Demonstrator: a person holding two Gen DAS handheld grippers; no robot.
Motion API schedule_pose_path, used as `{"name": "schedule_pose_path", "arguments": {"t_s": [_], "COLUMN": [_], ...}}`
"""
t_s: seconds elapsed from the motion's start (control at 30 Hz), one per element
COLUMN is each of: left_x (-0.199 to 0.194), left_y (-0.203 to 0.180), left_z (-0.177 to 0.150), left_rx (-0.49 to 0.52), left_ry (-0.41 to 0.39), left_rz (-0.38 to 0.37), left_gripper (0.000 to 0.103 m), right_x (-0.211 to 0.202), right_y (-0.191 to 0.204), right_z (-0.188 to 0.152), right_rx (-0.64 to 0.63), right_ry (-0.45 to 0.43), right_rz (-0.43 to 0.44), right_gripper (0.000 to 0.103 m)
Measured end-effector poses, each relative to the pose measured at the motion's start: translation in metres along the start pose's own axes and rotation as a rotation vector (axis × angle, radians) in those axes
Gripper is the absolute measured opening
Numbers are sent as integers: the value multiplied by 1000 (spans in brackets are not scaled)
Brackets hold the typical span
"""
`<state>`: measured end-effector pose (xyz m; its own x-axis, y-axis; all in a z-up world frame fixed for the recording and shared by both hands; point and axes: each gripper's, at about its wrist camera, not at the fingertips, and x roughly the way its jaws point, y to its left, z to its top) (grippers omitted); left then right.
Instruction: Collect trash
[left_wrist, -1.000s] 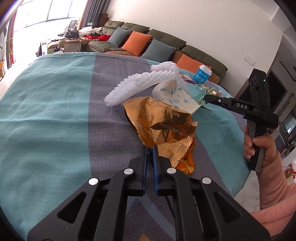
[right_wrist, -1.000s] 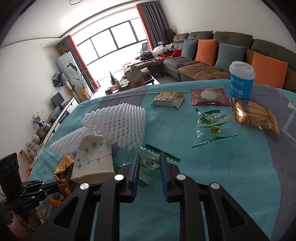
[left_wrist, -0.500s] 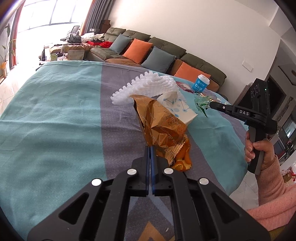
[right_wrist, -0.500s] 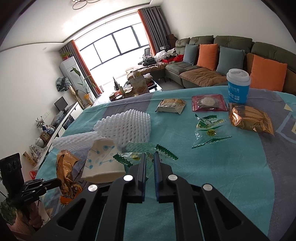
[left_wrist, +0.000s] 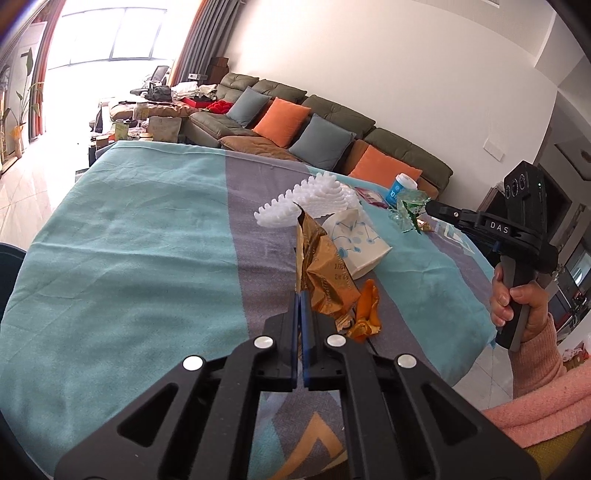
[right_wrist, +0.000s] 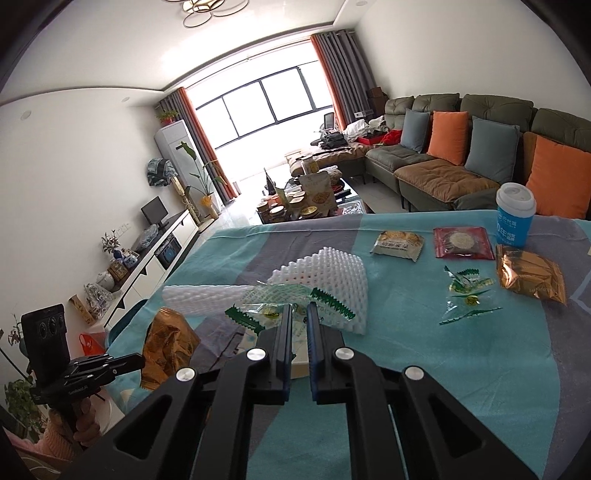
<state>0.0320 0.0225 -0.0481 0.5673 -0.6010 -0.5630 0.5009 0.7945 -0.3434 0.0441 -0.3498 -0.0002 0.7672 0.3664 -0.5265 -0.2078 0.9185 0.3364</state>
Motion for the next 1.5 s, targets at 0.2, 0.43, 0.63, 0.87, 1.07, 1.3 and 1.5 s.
{"name": "schedule_pose_path", "arguments": {"t_s": [0.2,0.43,0.63,0.87,1.07,1.3,1.5], "left_x": [-21,-40,-62,-84,-81,-64,-67], "left_y": [5,16,28,41,55,60,56], "left_z": [-4,-11,-11,-11,-18,-37,-46], "left_rx": [14,-9,-30,-60,-103,-108,-90], "left_ry": [-28,-39,-76,-115,-84,-13,-15], "left_rz": [26,59,96,138,147,148,132], "left_gripper": [1,1,1,1,35,51,62], "right_x": [15,43,52,62,74,85,95], "right_y": [30,65,89,115,133,135,129], "right_z": [0,-7,-9,-12,-17,-23,-36], "right_rx": [-43,-89,-124,-159,-189,-190,-197], "right_ry": [27,86,106,129,160,197,271], "right_rz": [84,171,225,281,308,301,258], "right_gripper": [6,6,6,6,6,7,37]}}
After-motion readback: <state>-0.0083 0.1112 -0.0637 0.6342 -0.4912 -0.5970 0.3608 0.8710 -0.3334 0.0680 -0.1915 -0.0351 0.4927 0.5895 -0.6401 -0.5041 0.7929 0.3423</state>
